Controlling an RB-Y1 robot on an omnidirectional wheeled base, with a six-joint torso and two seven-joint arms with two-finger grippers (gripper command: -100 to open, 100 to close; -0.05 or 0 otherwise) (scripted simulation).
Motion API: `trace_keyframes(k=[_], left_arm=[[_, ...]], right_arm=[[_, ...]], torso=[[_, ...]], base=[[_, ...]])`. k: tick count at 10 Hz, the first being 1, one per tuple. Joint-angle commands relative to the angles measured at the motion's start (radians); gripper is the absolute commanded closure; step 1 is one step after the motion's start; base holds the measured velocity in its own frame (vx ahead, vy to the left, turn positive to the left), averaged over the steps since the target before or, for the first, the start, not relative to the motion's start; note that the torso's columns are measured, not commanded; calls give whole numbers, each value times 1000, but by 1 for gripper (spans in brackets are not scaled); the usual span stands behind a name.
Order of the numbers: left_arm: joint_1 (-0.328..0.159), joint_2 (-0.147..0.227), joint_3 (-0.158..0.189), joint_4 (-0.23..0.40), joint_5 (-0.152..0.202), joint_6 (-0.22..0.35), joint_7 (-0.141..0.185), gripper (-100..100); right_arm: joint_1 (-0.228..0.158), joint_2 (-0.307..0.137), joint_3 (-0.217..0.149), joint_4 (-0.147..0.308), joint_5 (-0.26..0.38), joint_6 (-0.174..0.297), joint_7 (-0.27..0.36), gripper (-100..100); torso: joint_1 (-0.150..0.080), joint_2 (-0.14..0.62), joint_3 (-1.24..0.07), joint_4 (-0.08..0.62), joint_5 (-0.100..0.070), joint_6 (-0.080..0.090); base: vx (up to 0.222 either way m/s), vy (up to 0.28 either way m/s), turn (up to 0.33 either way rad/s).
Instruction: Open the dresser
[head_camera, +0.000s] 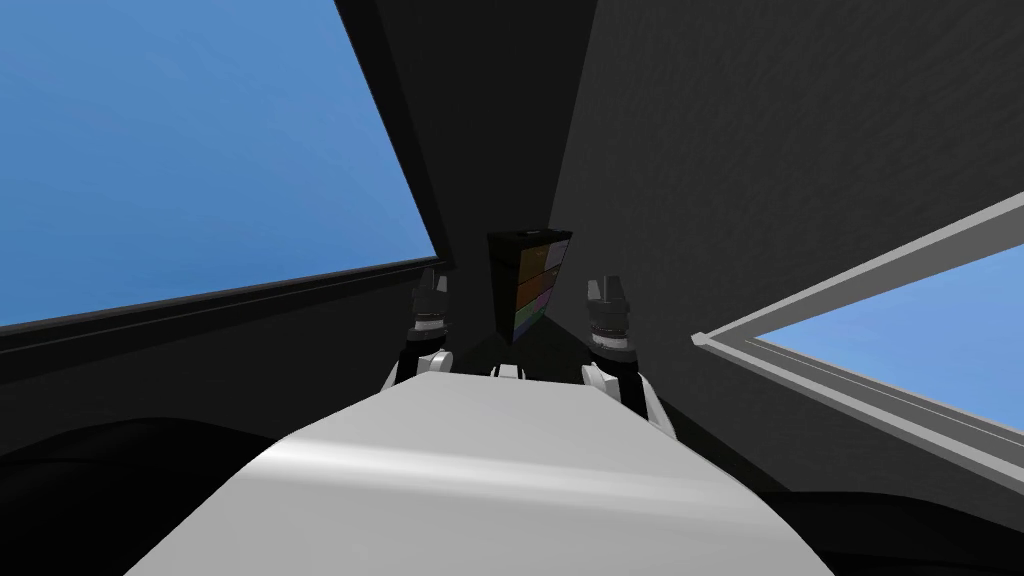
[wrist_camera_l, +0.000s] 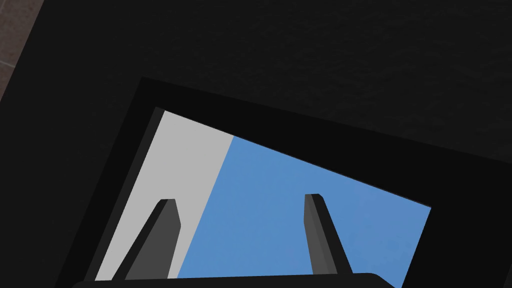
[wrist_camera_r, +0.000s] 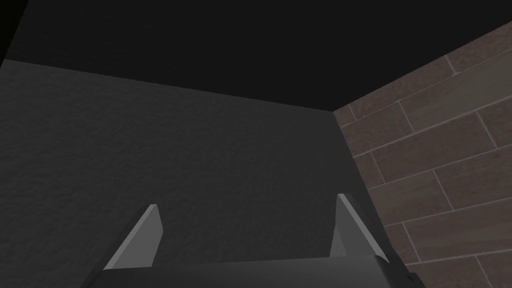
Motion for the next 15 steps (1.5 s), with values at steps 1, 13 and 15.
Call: trace_keyframes(k=[1, 13, 15], left_arm=[[0, 0, 0, 0, 0, 0, 0, 0], [0, 0, 0, 0, 0, 0, 0, 0], [0, 0, 0, 0, 0, 0, 0, 0]], right_arm=[[-13, -33, 0, 3, 71, 18, 29, -100], [-66, -185, -10, 6, 397, 97, 151, -100], [-76, -212, -11, 7, 458, 111, 173, -100]], torso=[[0, 0, 0, 0, 0, 0], [0, -1, -1, 0, 0, 0], [0, -1, -1, 0, 0, 0]], base=[[29, 4, -12], [33, 4, -11], [37, 7, -8]])
